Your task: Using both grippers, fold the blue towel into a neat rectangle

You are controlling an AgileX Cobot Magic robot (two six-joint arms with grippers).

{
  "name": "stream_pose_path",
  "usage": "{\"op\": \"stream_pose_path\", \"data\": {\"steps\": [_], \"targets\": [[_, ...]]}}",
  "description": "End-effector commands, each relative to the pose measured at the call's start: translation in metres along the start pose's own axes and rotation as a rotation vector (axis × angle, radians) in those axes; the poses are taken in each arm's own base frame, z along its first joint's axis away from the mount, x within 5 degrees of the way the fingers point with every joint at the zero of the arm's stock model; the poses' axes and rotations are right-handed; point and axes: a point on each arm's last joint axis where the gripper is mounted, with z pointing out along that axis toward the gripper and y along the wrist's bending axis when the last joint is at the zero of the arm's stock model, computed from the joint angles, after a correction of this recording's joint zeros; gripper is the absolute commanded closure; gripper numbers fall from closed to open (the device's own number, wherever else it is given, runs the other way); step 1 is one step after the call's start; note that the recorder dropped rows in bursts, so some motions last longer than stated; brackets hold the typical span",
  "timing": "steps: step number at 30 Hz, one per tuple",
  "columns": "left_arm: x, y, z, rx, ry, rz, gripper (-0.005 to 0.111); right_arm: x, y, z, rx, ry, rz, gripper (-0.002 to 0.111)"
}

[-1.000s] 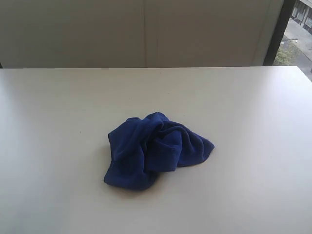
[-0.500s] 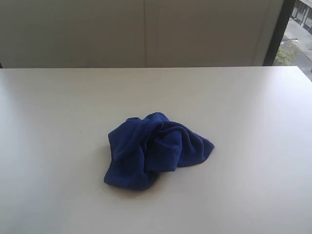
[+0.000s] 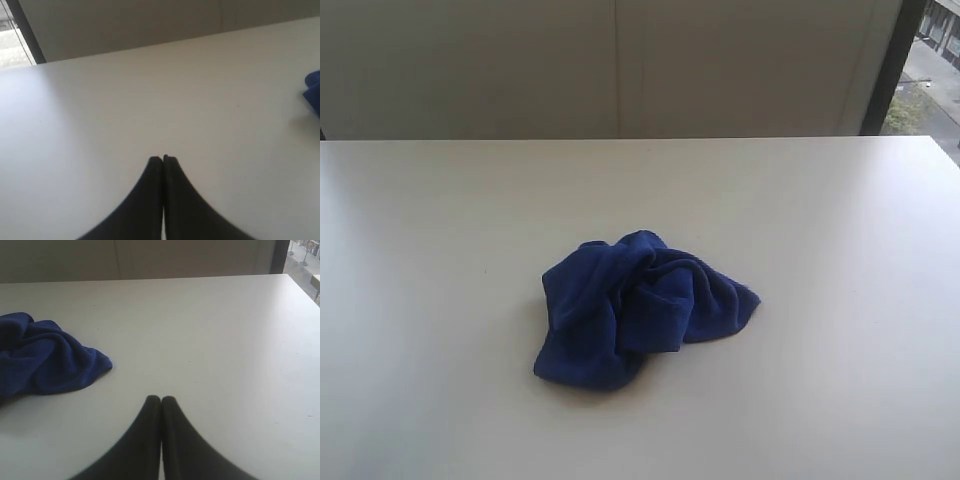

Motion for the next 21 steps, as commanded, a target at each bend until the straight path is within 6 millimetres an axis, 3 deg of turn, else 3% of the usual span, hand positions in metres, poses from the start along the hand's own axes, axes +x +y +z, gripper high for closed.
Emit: {"op": "stream_pose_path", "data": {"steps": [1, 9, 17, 21], "targets": [[-0.008, 0.002, -0.001, -0.021, -0.102, -0.002, 0.107, 0.001, 0.000, 0.000, 0.002, -0.008, 0.006, 0.108], [-0.024, 0.004, -0.004, -0.043, -0.278, -0.029, 0.107, 0.001, 0.000, 0.000, 0.002, -0.008, 0.006, 0.108], [-0.045, 0.007, -0.013, 0.010, -0.542, -0.349, 0.107, 0.001, 0.000, 0.000, 0.002, -0.008, 0.006, 0.108], [-0.055, 0.008, -0.019, 0.026, -0.671, -0.370, 0.107, 0.001, 0.000, 0.000, 0.002, -0.008, 0.006, 0.108]]}}
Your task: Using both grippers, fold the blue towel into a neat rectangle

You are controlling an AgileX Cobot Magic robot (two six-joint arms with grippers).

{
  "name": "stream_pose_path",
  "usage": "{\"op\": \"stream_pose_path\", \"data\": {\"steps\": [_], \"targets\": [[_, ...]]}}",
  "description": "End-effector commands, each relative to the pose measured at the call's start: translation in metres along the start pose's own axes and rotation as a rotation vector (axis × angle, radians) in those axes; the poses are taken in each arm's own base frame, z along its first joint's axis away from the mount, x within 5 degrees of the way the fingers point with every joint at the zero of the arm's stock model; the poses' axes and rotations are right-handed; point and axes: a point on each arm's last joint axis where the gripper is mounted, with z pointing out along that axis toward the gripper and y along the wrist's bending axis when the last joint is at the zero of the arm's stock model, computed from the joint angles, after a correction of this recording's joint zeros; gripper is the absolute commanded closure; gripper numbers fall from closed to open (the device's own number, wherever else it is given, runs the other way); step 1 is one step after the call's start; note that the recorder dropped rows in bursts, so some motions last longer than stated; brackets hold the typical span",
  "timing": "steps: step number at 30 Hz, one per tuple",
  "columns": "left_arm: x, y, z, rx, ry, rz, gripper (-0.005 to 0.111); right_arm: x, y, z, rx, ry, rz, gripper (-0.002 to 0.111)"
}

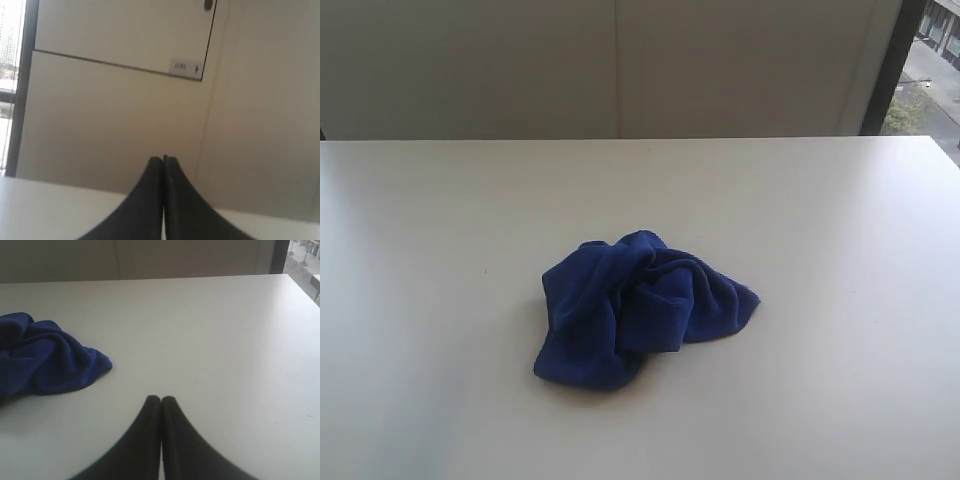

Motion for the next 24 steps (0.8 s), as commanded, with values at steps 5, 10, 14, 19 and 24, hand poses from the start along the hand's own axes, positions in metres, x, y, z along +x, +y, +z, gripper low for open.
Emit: {"op": "stream_pose_path", "data": {"steps": [5, 10, 14, 19, 24], "targets": [[-0.026, -0.009, 0.013, 0.047, -0.094, 0.019, 0.107, 0.001, 0.000, 0.000, 0.002, -0.008, 0.005, 0.108], [-0.045, -0.018, 0.041, 0.061, 0.050, 0.114, 0.107, 0.001, 0.000, 0.000, 0.002, -0.008, 0.005, 0.108], [-0.039, -0.016, 0.068, 0.030, 0.256, 0.181, 0.107, 0.001, 0.000, 0.000, 0.002, -0.008, 0.005, 0.108], [0.005, -0.002, 0.101, -0.066, 0.647, 0.211, 0.107, 0.001, 0.000, 0.000, 0.002, -0.008, 0.006, 0.108], [0.035, -0.027, 0.139, 0.034, 1.068, 0.447, 0.107, 0.001, 0.000, 0.000, 0.002, -0.008, 0.006, 0.108]]}}
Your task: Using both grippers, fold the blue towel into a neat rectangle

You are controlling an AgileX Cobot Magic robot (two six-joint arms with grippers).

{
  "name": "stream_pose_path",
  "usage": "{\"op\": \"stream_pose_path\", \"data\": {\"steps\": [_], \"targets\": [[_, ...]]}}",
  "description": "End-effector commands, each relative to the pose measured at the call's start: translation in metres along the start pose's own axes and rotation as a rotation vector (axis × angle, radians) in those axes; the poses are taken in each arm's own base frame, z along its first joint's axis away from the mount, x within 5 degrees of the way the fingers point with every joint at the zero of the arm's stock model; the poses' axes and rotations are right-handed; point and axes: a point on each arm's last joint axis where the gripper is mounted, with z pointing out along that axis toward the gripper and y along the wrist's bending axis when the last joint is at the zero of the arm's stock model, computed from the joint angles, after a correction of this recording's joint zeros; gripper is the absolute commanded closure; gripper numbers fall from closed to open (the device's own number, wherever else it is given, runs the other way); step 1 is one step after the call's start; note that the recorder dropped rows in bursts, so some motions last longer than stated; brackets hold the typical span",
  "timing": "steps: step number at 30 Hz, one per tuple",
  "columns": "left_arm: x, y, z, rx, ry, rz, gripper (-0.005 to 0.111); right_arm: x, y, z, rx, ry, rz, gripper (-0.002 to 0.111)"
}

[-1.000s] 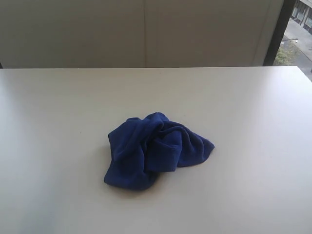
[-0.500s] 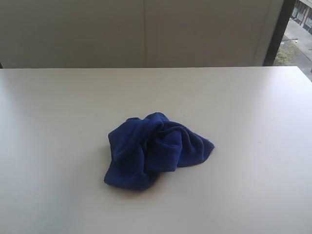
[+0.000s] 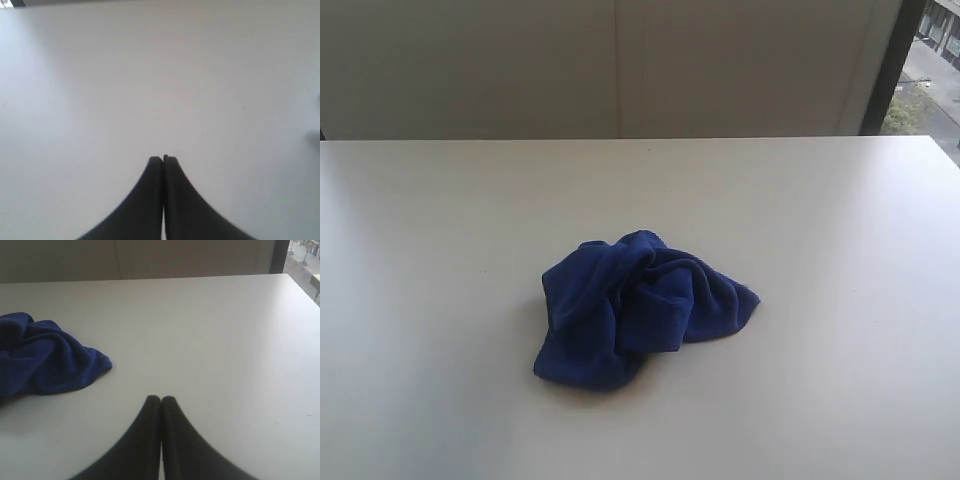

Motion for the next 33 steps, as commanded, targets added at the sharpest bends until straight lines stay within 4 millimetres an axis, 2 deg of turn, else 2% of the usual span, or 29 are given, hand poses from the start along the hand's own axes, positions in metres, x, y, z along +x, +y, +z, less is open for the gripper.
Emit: {"op": "stream_pose_path", "data": {"steps": [1, 2, 4, 7, 9, 12, 14, 17, 20, 24, 33], "targets": [[-0.017, -0.027, 0.016, 0.040, 0.208, 0.260, 0.107, 0.001, 0.000, 0.000, 0.002, -0.008, 0.006, 0.108], [-0.024, -0.033, 0.017, 0.055, 0.233, 0.308, 0.107, 0.001, 0.000, 0.000, 0.002, -0.008, 0.006, 0.108], [-0.034, -0.060, 0.026, 0.166, 0.354, 0.427, 0.107, 0.001, 0.000, 0.000, 0.002, -0.008, 0.006, 0.108], [-0.035, -0.106, 0.036, 0.539, 0.431, 0.568, 0.107, 0.001, 0.000, 0.000, 0.002, -0.008, 0.006, 0.108], [-0.031, -0.129, 0.042, 0.772, 0.359, 0.648, 0.107, 0.001, 0.000, 0.000, 0.002, -0.008, 0.006, 0.108], [-0.027, -0.143, 0.050, 0.931, 0.239, 0.775, 0.104, 0.001, 0.000, 0.000, 0.002, -0.008, 0.006, 0.108], [-0.025, -0.149, 0.056, 0.993, 0.158, 0.875, 0.091, 0.001, 0.000, 0.000, 0.002, -0.008, 0.006, 0.108], [-0.019, -0.154, 0.068, 1.023, 0.087, 0.983, 0.069, 0.001, 0.000, 0.000, 0.002, -0.008, 0.006, 0.108], [-0.011, -0.154, 0.087, 0.954, 0.092, 1.023, 0.056, 0.001, 0.000, 0.000, 0.002, -0.008, 0.006, 0.108], [-0.004, -0.154, 0.107, 0.863, 0.119, 0.985, 0.056, 0.001, 0.000, 0.000, 0.002, -0.008, 0.006, 0.108], [0.013, -0.153, 0.133, 0.779, 0.179, 0.996, 0.056, 0.001, 0.000, 0.000, 0.002, -0.008, 0.006, 0.108]]}}
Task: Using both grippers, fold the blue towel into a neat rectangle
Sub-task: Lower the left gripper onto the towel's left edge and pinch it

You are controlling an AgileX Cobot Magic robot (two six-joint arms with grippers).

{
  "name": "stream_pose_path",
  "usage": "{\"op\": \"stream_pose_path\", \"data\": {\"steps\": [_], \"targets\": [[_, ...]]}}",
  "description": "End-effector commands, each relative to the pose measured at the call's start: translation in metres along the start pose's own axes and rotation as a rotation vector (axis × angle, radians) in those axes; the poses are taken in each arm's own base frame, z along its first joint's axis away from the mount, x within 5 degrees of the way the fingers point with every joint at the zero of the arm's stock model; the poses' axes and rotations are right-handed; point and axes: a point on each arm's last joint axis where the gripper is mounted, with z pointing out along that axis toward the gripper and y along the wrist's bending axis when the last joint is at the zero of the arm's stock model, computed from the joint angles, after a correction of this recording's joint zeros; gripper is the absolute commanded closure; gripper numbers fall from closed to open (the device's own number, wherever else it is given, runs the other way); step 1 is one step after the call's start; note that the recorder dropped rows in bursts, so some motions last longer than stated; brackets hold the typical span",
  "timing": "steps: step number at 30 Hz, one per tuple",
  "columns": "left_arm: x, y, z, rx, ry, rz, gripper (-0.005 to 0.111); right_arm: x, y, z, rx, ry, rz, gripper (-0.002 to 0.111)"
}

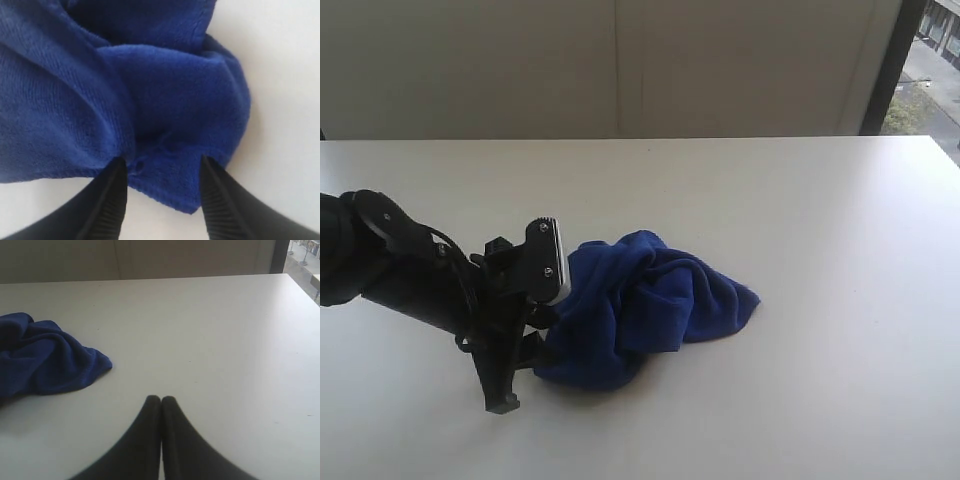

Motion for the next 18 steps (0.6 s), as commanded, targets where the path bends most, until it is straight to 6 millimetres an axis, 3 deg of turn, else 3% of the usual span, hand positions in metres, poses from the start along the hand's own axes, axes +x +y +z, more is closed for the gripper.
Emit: {"op": "stream_pose_path", "data": {"steps": [1, 18], "targets": [[0.0037, 0.0025, 0.0075, -0.025, 0.019, -0.021, 0.056, 0.0007, -0.0002, 0.0000, 0.002, -0.008, 0.006, 0.108], [0.0012, 0.0026, 0.0109, -0.051, 0.028, -0.002, 0.056, 0.0007, -0.0002, 0.0000, 0.002, -0.008, 0.006, 0.108]]}}
